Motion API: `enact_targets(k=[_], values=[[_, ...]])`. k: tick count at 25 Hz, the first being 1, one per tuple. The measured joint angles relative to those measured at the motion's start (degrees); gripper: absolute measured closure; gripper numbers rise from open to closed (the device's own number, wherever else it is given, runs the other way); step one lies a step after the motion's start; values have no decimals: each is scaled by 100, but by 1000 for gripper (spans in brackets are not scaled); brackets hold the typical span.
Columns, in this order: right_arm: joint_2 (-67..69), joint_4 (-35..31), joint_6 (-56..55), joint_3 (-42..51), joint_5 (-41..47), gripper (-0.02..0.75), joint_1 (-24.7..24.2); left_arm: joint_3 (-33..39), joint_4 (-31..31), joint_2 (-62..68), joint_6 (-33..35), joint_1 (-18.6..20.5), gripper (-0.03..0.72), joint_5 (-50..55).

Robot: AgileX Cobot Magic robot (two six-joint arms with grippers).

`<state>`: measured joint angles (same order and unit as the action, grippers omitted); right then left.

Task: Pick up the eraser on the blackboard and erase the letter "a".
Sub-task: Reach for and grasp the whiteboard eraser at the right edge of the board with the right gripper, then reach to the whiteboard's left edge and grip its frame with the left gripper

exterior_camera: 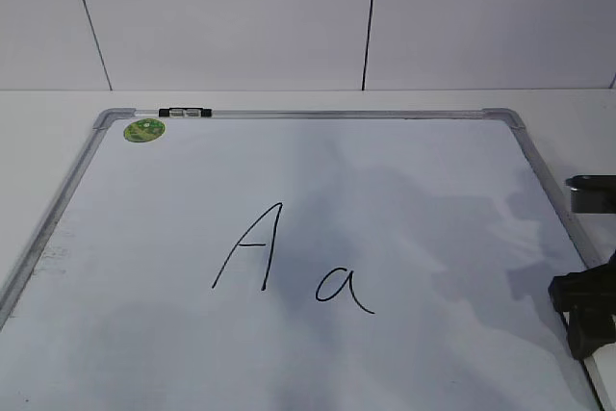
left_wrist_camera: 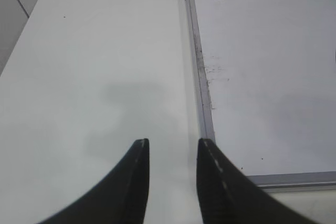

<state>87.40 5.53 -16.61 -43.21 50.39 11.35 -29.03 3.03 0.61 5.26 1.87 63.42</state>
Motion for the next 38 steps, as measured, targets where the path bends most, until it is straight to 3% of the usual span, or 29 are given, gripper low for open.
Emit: enact_targets(k=[38], values=[[134, 69, 31, -29, 53, 174, 0, 0, 0, 0, 0, 0, 454, 0]])
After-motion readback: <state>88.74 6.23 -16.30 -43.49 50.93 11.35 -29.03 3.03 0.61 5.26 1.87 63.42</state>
